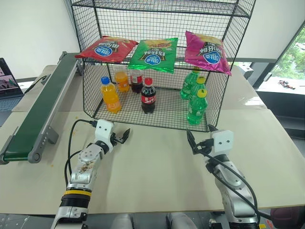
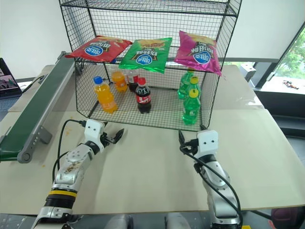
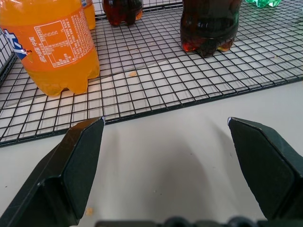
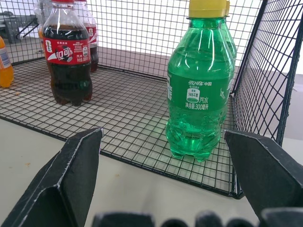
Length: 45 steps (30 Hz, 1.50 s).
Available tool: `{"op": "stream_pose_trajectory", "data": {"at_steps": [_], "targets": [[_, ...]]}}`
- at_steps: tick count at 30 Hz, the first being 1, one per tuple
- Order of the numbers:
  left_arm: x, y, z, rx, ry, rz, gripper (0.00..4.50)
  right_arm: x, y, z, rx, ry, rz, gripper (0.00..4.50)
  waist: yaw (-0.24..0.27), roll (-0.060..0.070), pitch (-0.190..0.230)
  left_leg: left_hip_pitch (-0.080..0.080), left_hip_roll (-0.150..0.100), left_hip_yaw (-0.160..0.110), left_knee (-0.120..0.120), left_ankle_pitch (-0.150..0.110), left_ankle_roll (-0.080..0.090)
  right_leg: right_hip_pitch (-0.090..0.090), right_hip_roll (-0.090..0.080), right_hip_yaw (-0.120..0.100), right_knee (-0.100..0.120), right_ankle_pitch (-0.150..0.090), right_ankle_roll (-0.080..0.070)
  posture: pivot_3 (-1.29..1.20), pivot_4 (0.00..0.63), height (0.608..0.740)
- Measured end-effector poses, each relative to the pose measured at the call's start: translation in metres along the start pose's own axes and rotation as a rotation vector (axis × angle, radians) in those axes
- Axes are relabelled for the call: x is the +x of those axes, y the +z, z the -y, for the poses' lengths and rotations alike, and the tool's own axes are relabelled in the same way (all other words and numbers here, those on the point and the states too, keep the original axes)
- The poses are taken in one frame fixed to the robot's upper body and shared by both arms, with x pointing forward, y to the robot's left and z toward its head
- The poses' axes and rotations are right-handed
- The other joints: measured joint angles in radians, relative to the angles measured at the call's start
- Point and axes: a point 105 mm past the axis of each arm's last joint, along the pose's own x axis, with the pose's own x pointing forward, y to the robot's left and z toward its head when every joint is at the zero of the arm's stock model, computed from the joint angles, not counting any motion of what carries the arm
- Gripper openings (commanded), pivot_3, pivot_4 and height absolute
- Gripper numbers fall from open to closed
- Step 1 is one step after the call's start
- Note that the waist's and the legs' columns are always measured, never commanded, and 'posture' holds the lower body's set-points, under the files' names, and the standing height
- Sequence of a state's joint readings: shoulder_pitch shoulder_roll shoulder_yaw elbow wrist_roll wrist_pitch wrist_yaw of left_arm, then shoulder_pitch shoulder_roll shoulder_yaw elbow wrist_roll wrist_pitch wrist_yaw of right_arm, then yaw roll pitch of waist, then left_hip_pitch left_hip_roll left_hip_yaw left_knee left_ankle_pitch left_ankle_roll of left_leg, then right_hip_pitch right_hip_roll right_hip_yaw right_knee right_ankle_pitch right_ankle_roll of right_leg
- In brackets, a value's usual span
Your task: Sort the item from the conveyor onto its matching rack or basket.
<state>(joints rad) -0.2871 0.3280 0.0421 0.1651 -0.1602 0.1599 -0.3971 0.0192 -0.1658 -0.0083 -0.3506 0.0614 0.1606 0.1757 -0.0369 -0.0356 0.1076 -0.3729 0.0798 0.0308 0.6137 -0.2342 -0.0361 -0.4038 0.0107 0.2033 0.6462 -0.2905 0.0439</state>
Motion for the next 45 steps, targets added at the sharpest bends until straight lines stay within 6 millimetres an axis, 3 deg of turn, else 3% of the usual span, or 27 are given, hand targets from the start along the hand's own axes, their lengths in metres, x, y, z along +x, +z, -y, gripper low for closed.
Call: {"op": "stream_pose_trajectory", "data": {"at_steps": [8, 17, 30, 45], "targets": [[-0.01, -0.009, 0.0, 0.012, 0.012, -0.029, 4.44, -0.001, -0.001, -0.001, -0.023, 0.041, -0.007, 4.5, 0.0, 0.001, 0.0, 0.0, 0.0, -0.001, 0.0, 0.0, 0.0, 0.0, 0.0, 0.0, 0.0, 0.0, 0.0, 0.0, 0.15, 0.738], [-0.01, -0.002, -0.005, 0.011, 0.089, -0.008, 4.44, -0.004, -0.002, -0.001, -0.032, 0.054, -0.016, 4.5, 0.0, 0.001, 0.0, 0.0, 0.0, -0.001, 0.001, 0.0, 0.0, 0.0, 0.0, 0.0, 0.0, 0.0, 0.0, 0.0, 0.15, 0.738], [-0.017, -0.009, -0.002, 0.012, 0.03, -0.031, 4.44, -0.007, -0.001, -0.002, -0.031, 0.054, -0.014, 4.5, 0.0, 0.001, 0.0, -0.001, 0.0, -0.001, 0.001, 0.0, 0.0, 0.0, 0.0, -0.001, 0.0, 0.0, 0.0, 0.0, 0.15, 0.738], [-0.014, 0.0, -0.006, 0.027, 0.033, -0.003, 4.44, -0.005, 0.002, -0.002, -0.025, 0.044, 0.0, 4.5, -0.001, 0.001, 0.0, -0.001, 0.0, -0.001, 0.001, 0.0, 0.0, 0.0, 0.0, -0.001, 0.0, 0.0, 0.0, 0.0, 0.15, 0.738]]}}
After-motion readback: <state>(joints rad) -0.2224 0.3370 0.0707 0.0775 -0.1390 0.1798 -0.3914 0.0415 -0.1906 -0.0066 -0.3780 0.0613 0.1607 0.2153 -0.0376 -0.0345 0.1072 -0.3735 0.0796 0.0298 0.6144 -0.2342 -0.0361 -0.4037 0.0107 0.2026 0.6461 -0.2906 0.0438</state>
